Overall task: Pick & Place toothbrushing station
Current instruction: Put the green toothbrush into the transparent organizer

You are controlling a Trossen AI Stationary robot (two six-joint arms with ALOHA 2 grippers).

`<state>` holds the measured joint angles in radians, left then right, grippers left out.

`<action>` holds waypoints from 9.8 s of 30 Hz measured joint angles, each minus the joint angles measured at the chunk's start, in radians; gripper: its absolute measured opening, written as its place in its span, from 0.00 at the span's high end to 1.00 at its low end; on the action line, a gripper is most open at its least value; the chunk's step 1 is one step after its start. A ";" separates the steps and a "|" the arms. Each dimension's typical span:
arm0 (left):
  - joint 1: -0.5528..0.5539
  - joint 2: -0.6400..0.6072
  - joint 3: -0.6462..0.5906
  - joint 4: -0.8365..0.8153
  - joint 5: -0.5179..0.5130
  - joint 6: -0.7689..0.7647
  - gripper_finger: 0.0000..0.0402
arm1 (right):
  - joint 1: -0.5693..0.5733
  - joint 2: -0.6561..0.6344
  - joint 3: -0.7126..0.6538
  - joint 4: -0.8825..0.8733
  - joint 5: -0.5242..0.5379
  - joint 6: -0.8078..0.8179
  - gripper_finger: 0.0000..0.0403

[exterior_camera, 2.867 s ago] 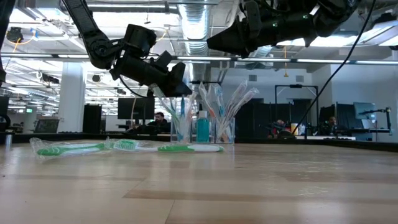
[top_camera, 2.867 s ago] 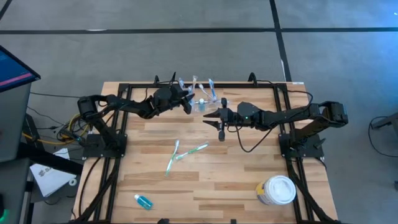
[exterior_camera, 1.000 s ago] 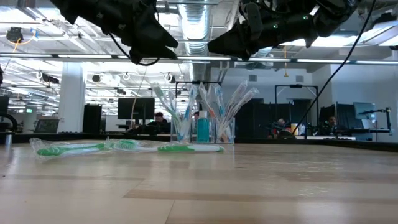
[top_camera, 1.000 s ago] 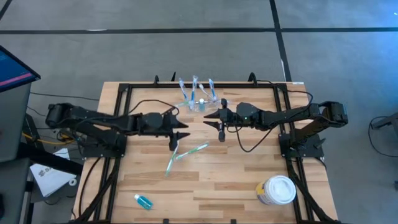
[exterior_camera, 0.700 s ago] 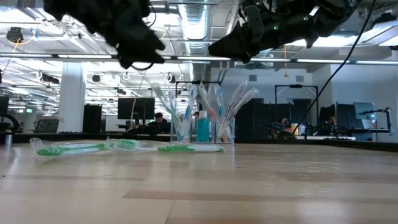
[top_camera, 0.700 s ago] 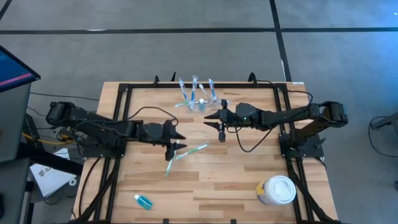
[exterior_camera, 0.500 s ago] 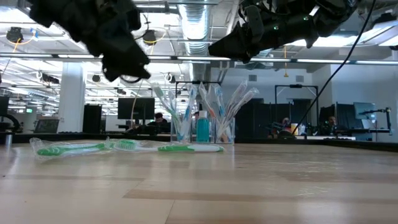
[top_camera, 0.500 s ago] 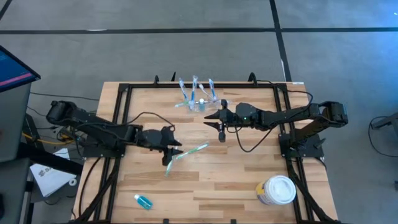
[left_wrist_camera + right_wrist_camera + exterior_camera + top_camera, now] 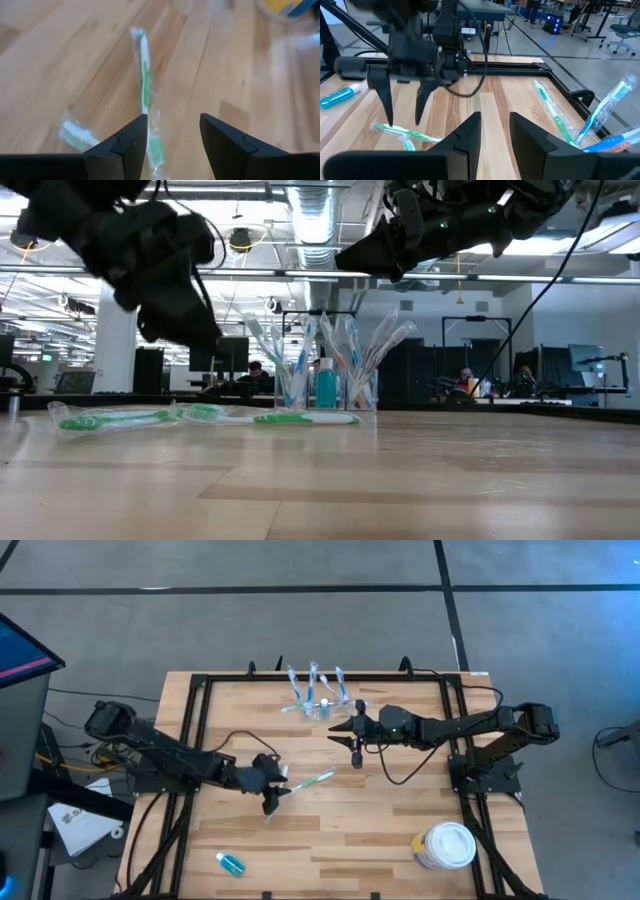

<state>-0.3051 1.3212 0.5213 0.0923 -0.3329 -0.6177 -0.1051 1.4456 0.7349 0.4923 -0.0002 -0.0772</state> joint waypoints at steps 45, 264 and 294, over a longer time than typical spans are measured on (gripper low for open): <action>-0.002 0.170 0.010 0.097 -0.052 0.036 0.67 | -0.001 0.000 0.000 -0.003 0.000 0.000 0.77; 0.533 -0.048 0.269 0.315 0.754 0.101 0.81 | 0.405 0.200 0.385 -0.279 0.846 -0.613 0.99; 0.397 -0.201 0.009 0.405 0.431 0.195 0.81 | -0.021 -0.108 0.026 0.254 -0.016 -0.113 0.99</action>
<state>0.0914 1.1202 0.5304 0.4976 0.0979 -0.4229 -0.1257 1.3380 0.7605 0.7466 -0.0163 -0.1905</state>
